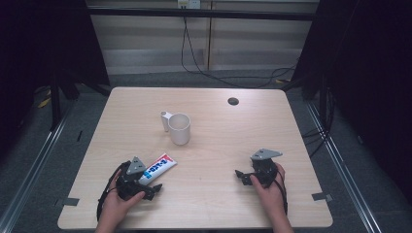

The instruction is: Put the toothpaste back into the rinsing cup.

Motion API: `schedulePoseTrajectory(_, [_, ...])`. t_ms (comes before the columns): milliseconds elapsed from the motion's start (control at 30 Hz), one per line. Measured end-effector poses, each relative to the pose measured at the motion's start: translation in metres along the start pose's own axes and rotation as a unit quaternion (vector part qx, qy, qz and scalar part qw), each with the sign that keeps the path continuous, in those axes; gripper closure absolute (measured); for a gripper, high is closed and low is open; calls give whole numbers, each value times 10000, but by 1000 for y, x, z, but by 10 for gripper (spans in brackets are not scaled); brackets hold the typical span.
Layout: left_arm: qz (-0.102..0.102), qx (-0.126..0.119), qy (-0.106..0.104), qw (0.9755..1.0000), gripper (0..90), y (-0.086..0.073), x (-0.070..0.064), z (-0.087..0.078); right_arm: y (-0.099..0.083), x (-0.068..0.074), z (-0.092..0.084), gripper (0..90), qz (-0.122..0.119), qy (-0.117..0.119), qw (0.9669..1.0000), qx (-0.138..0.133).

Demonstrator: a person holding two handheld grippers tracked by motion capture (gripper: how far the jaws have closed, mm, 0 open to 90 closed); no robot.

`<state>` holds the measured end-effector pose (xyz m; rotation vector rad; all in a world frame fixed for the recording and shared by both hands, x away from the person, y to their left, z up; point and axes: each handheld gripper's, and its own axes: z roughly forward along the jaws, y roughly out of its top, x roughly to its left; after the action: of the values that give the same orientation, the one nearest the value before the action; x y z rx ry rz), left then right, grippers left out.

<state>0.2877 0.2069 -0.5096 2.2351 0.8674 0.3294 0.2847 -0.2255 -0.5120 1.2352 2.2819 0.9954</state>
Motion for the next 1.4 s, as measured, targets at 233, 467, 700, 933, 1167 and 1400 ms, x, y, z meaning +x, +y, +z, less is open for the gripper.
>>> schedulePoseTrajectory(233, [-42,-16,11,10000,0,0,-1,0,0,0,0,159,2,-19,10000,4])
schedulePoseTrajectory(467, [-28,539,11,9985,187,15,5,-7,0,0,0,159,3,-19,10000,4])
schedulePoseTrajectory(700, [-3,1429,-35,9897,200,36,11,-9,0,0,0,159,-14,-23,10000,3])
schedulePoseTrajectory(933, [-53,1957,-51,9806,202,57,13,3,0,1,-1,159,-7,-39,10000,15])
schedulePoseTrajectory(1167, [33,2270,-59,9739,217,66,14,15,0,0,0,159,-12,-20,10000,3])
schedulePoseTrajectory(1400, [-46,2489,-70,9685,223,75,15,24,0,0,0,160,-4,-15,10000,5])
